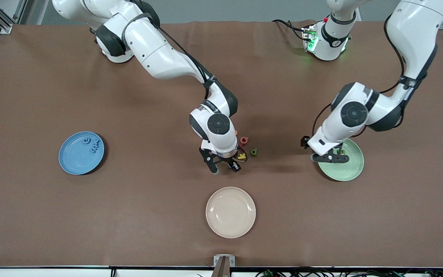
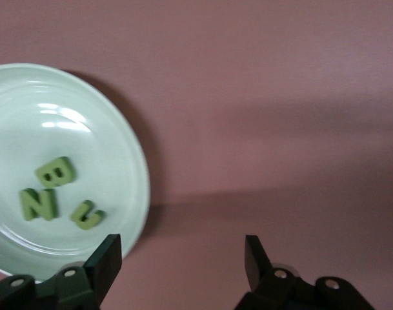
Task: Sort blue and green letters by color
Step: 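Grasp the blue g with the right gripper while the left gripper grasps green p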
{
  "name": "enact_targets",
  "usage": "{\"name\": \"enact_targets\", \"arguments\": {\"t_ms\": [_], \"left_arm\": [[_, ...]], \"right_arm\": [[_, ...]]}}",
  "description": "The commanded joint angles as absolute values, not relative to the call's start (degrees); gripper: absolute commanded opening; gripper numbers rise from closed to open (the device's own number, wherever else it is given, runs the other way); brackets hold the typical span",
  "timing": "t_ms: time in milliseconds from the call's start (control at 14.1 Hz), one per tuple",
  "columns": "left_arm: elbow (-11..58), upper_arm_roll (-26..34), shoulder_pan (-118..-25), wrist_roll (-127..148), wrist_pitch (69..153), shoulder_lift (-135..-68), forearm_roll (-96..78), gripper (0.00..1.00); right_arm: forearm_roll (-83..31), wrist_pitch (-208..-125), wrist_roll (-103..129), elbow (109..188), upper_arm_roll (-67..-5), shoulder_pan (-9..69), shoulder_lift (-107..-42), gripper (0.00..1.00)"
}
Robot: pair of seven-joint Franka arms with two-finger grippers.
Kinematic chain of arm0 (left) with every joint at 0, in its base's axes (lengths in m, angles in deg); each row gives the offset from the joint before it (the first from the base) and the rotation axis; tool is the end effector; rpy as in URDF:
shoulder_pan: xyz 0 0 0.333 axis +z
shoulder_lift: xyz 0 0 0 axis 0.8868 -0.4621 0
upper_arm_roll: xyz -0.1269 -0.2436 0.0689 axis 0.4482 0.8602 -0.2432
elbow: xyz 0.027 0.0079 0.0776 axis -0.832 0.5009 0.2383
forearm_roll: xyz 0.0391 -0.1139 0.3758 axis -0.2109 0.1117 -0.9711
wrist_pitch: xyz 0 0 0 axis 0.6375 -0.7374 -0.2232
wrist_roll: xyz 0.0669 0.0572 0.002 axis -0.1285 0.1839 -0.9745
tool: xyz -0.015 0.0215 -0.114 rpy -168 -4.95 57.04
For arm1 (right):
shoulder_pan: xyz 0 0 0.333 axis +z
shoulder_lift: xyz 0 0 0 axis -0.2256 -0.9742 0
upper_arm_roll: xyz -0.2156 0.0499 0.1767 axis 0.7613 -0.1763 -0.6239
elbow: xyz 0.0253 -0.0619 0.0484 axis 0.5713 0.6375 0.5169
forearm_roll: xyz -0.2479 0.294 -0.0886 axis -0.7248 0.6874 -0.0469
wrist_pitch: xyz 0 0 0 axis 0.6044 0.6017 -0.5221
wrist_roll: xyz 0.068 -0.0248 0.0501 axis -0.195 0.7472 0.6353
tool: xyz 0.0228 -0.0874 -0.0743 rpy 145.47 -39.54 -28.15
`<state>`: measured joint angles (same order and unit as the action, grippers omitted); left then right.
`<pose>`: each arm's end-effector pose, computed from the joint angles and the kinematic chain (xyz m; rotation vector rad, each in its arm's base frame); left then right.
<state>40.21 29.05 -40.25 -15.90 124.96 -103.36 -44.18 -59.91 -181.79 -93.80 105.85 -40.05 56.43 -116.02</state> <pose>0.5437 -0.1978 0.2201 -3.1060 0.1087 0.0583 0.5683 0.5232 0.1549 -2.5648 1.4978 -0.0533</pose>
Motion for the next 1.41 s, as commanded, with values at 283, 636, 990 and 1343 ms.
{"name": "enact_targets", "arguments": {"t_ms": [283, 636, 990, 1343], "left_arm": [[31.08, 29.02, -50.95, -26.62, 124.05, -110.98, -44.62, 0.87], [26.15, 28.23, -56.05, -31.11, 124.76, -115.91, -45.14, 0.87], [23.16, 22.88, -62.46, -33.23, 128.27, -118.63, -44.79, 0.87], [19.38, 19.72, -66.95, -34.55, 128.36, -122.59, -44.97, 0.87]], "right_arm": [[-59.95, -182.08, -94.77, 103.46, -40.53, 56.63, -118.10, 0.26], [-59.69, -179.99, -94.68, 103.46, -40.71, 55.84, -117.84, 0.00], [-59.60, -170.42, -88.63, 103.37, -43.43, 51.90, -114.77, 0.00], [-59.51, -157.24, -75.21, 103.45, -43.52, 48.82, -109.59, 0.00]]}}
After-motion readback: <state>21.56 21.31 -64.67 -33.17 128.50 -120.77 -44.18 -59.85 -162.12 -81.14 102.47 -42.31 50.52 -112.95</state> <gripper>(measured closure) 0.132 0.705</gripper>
